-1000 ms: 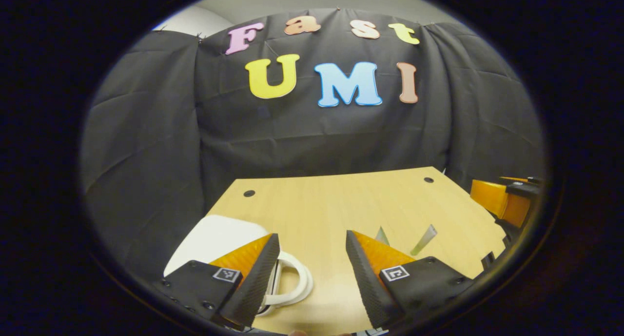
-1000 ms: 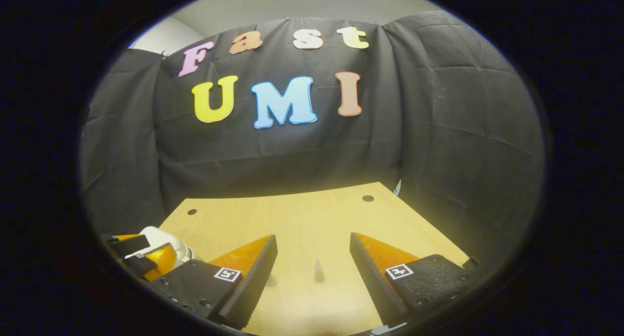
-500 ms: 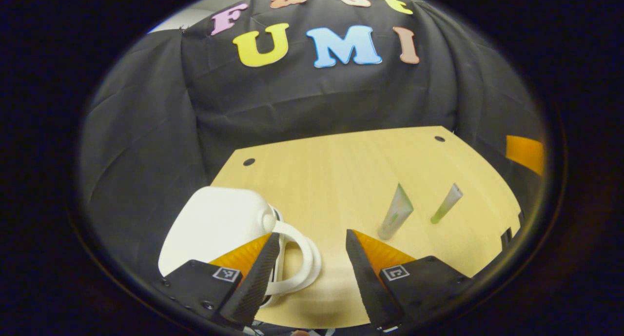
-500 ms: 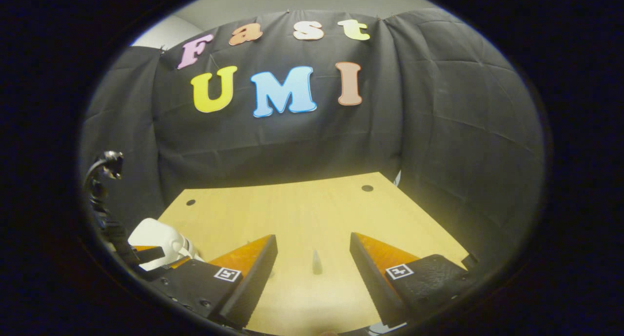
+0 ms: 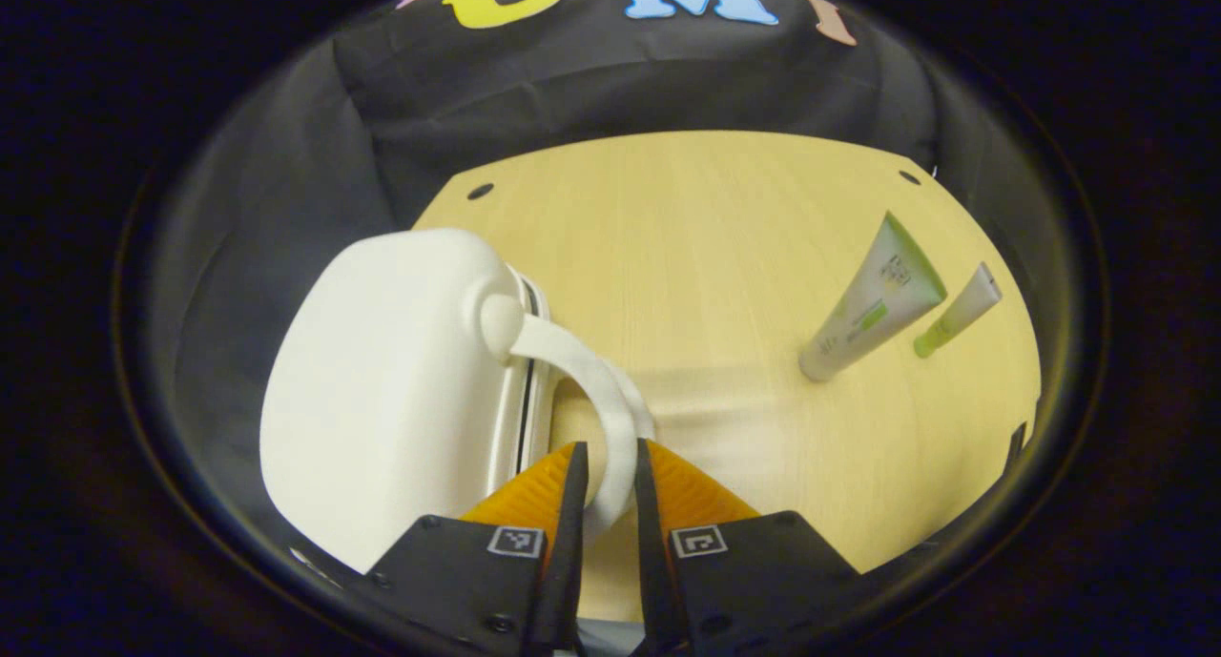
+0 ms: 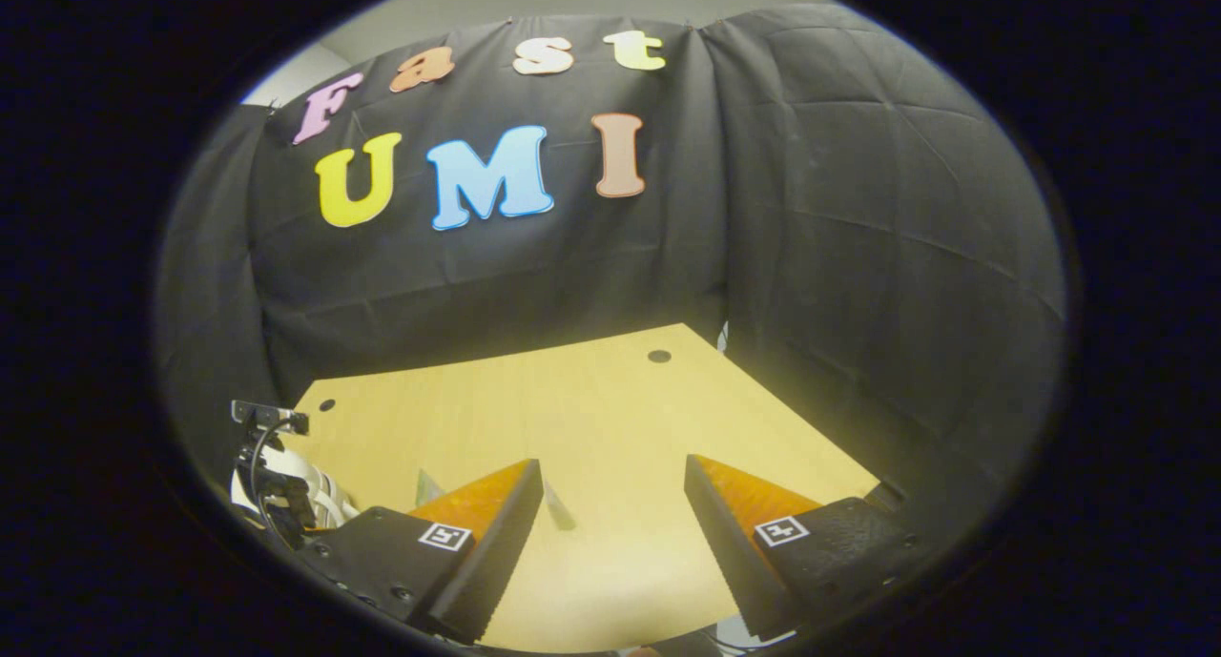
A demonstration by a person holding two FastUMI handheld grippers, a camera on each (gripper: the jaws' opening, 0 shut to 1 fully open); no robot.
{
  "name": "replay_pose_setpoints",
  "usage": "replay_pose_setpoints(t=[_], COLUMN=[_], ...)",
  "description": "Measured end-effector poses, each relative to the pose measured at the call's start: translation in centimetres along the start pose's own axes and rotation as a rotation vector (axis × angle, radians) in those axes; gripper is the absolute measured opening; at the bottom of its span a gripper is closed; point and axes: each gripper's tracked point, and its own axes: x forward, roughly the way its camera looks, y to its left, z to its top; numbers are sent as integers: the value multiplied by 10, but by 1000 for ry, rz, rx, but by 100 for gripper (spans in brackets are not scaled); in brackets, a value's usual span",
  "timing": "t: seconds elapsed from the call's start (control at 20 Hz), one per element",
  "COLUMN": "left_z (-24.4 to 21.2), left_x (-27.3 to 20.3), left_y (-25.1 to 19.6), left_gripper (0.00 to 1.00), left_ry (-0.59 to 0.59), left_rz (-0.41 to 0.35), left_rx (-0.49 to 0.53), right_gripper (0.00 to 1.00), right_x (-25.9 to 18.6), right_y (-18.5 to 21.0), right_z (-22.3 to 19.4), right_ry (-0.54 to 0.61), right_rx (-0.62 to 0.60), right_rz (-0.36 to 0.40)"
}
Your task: First open the suitcase, pack the skin care products into it, and then close the suitcase.
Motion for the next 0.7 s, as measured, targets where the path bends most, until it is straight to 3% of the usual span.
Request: replay_pose_setpoints(t=[0.15, 0.2, 0.25, 0.3, 0.45, 0.7], left_z=[10, 13, 16, 19, 30, 72], left_x=[-5, -10, -16, -16, -31, -94], left_y=[-1, -4, -7, -9, -10, 9], left_gripper=[30, 22, 21, 15, 14, 14], left_ry=[-38, -49, -59, -63, -94, -230], left_rz=[-4, -14, -25, -41, -65, -17], left_rx=[29, 32, 23, 20, 38, 95], right_gripper=[91, 90, 88, 87, 87, 87], right_x=[5, 7, 7, 8, 13, 20], right_y=[3, 5, 7, 10, 21, 38], right_z=[-4, -3, -4, -2, -2, -10], right_ry=[18, 17, 17, 13, 11, 34], right_rx=[22, 24, 22, 20, 6, -7], right_rz=[13, 21, 24, 31, 57, 107])
